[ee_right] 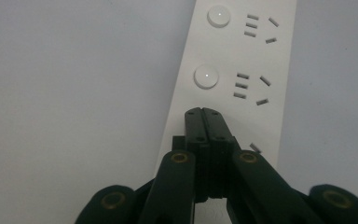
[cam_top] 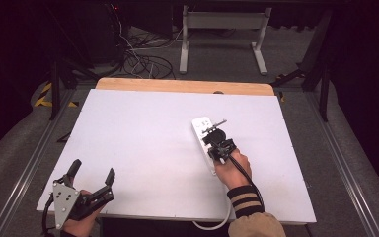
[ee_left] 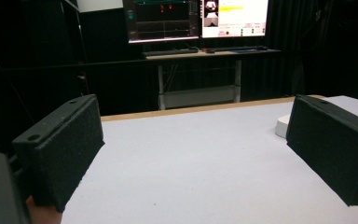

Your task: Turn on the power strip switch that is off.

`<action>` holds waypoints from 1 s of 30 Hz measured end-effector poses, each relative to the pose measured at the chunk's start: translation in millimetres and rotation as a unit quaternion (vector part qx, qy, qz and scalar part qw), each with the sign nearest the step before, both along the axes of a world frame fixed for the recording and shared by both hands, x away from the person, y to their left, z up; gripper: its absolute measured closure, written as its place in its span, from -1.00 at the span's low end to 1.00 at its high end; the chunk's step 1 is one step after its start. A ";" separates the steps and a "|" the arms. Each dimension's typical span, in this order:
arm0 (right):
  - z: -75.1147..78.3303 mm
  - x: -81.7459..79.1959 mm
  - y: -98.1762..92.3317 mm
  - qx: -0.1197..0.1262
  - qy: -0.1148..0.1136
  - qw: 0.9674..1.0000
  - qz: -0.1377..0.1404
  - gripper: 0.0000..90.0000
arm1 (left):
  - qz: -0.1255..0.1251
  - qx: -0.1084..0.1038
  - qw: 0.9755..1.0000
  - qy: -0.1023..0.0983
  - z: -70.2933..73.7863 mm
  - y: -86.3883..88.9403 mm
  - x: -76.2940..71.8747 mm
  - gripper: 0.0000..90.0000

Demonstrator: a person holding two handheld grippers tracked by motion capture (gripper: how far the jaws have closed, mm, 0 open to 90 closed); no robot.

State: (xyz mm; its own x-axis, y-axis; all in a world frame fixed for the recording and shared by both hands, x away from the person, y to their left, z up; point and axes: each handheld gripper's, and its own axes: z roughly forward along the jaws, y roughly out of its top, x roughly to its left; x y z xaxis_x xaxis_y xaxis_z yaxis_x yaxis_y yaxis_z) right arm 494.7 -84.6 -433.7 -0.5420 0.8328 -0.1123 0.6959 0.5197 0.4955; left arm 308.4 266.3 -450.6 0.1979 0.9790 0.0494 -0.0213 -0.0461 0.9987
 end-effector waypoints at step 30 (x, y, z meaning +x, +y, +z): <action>-6.9 -7.3 2.7 -0.002 -0.030 0.999 -0.021 1.00 | -0.003 -0.001 1.000 0.005 -0.6 -0.9 1.3 -0.89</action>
State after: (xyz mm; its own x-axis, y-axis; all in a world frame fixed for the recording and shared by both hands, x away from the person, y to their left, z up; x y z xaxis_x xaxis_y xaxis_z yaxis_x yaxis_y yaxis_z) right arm 487.4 -81.9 -440.6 -0.4995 0.8536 -0.1475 0.6856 0.4937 0.5350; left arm 309.6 265.4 -451.3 0.2040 0.9779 0.0452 -0.0121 -0.0437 0.9990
